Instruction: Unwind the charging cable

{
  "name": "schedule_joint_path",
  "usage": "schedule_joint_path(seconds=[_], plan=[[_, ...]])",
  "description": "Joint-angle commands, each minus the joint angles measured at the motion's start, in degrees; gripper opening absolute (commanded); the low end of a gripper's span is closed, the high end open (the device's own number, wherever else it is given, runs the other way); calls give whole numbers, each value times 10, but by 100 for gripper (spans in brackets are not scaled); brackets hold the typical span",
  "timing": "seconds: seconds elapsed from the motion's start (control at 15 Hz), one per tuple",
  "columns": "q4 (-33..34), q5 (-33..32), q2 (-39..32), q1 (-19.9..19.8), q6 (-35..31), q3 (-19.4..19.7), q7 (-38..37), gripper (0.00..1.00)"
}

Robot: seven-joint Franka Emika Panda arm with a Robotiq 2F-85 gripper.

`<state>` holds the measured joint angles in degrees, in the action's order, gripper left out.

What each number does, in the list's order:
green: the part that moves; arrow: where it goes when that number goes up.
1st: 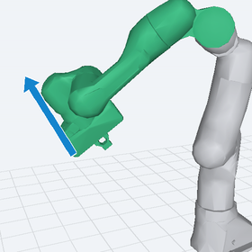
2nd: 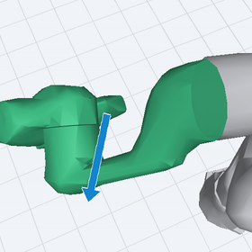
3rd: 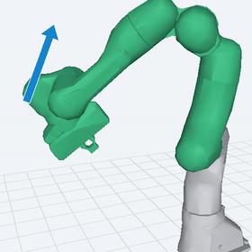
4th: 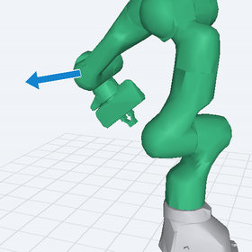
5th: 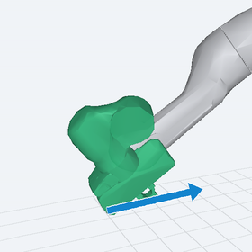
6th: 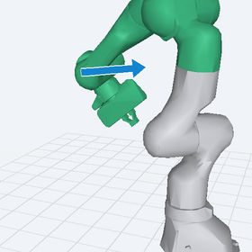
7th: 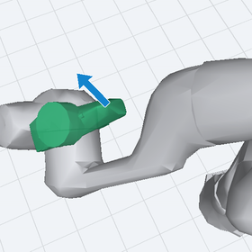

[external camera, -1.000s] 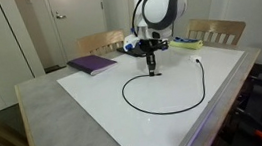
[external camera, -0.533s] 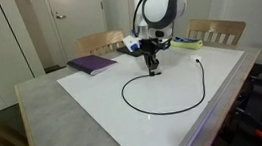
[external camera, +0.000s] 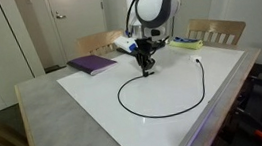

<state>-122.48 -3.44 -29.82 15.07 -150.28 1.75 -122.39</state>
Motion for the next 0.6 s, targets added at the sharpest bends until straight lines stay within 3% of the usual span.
schedule_joint_path(seconds=[0.0, 0.13, 0.2, 0.53], plan=[[65, -23, -37, 13, 20, -10, 72, 1], [94, -27, -55, 23, 22, -17, 115, 1], [54, -8, -29, 26, 4, -4, 83, 4], [83, -9, -51, 36, 8, -7, 109, 4]])
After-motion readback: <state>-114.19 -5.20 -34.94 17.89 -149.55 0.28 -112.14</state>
